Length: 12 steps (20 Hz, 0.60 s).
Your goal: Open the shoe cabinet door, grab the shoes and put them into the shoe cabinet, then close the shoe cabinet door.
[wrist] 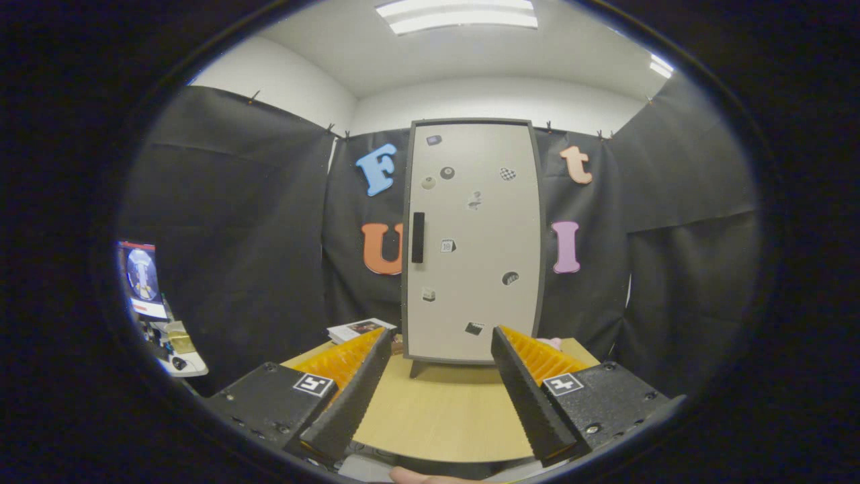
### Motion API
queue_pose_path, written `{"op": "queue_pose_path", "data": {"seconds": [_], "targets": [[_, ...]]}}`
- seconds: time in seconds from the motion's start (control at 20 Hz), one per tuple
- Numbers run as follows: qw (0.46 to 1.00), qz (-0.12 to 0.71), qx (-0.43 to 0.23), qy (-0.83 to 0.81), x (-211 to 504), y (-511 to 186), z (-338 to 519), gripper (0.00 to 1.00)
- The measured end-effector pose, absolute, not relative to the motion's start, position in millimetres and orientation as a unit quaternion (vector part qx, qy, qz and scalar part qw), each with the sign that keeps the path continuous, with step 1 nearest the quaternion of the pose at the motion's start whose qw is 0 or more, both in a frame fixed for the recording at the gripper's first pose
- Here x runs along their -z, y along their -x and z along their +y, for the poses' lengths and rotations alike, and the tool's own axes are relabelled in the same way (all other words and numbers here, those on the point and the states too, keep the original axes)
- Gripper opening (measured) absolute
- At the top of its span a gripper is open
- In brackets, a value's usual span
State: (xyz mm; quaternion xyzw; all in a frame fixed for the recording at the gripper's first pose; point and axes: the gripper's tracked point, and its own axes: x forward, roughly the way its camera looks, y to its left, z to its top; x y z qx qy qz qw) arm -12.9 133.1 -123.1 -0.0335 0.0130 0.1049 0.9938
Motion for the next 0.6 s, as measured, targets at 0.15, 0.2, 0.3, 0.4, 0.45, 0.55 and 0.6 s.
{"op": "queue_pose_path", "data": {"seconds": [0.15, 0.2, 0.3, 0.4, 0.45, 0.55, 0.6], "targets": [[0.994, 0.009, -0.101, 0.032, 122, 13, 131, 0.98], [0.994, 0.008, -0.101, 0.031, 122, 14, 130, 0.98], [0.995, 0.004, -0.097, 0.029, 120, 13, 127, 0.98], [0.995, -0.004, -0.093, 0.023, 115, 15, 123, 0.98], [0.996, -0.011, -0.090, 0.019, 111, 15, 120, 0.98], [0.996, -0.022, -0.084, 0.014, 105, 16, 114, 0.98], [0.996, -0.025, -0.080, 0.014, 104, 17, 112, 0.98]]}}
